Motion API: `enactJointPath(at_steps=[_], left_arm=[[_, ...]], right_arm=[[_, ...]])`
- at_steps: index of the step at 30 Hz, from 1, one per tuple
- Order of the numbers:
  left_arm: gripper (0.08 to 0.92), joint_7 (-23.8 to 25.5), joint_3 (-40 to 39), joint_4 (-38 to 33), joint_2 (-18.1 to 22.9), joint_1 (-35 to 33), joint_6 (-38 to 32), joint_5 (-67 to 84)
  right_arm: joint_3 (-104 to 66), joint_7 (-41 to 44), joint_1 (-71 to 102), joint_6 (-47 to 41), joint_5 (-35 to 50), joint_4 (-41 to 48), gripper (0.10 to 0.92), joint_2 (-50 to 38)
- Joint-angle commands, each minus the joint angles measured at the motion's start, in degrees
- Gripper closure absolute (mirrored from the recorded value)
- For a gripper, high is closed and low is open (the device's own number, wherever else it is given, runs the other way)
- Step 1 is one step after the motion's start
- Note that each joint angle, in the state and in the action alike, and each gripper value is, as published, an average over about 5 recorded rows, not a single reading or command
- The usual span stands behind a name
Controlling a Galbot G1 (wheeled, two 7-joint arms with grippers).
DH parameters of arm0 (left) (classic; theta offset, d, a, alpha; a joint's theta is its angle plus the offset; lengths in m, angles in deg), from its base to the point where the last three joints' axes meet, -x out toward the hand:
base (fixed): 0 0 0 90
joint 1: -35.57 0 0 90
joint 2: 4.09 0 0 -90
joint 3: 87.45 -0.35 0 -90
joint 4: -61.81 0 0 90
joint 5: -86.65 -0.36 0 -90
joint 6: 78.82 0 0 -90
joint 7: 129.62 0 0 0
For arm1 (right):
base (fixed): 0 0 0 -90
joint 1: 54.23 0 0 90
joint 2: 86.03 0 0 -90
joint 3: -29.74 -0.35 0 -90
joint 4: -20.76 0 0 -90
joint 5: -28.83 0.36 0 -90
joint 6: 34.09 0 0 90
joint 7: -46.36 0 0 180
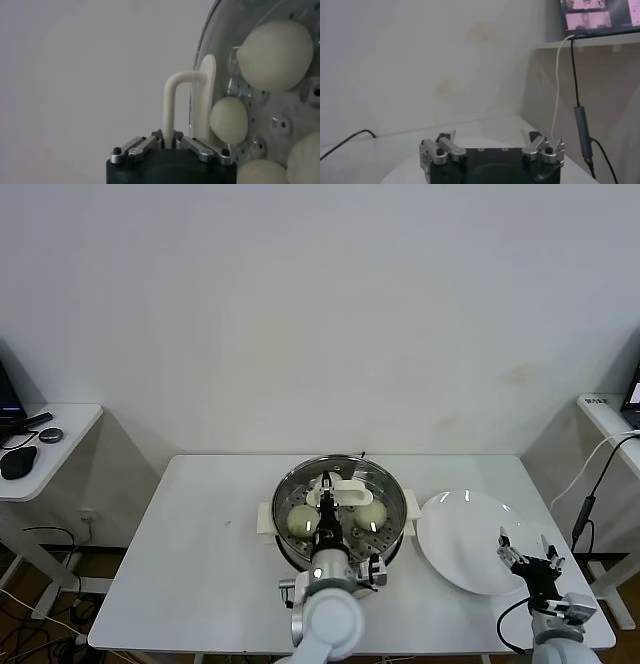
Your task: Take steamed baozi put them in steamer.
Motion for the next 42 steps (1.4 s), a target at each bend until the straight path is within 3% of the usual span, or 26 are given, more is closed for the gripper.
enactJointPath(at_steps=[1,9,17,23,26,29,36,42], left_arm=[[0.608,2.7,-1.3,-10.4,-3.1,-4.2,-1.7,3.1],[0.374,2.6,2.4,-20.3,-6.0,-10.2,-2.7,5.8],[0.188,-3.1,13.9,-31.9,-9.9,-17.1,-4.4,20.7],[0.177,-6.8,33.8,-33.9,-8.4,-19.0,-10.5,55.1],[0.177,-11.6,45.0,-29.6,-8.2,-21.5,-19.1,75.3],[0.177,-13.1,52.0,-24.7,-9.0,-26.5,-26.3,89.3],[0.177,-17.8,51.4,-18.0,-8.3,-36.1,-37.4,95.0],[0.177,-17.7,46.7,-17.0,-8.0,-42.0,-36.0,96.7]], right_arm=[[0.0,0.0,0.0,0.1,0.0,0.1,0.203,0.0],[0.1,0.2,-0.1,0.0,-0.3,0.6,0.203,0.1],[1.4,6.9,2.1,4.7,-4.4,-1.4,0.203,0.7],[5.5,7.0,4.5,4.5,-6.7,-5.7,0.203,2.2],[7.1,6.6,6.1,3.6,-8.2,-6.8,0.203,2.8],[7.5,6.4,7.3,4.0,-8.3,-6.9,0.203,3.4],[7.5,6.3,9.5,4.4,-7.8,-7.4,0.203,4.3],[7.1,7.4,11.5,2.9,-9.6,-8.2,0.203,4.1]])
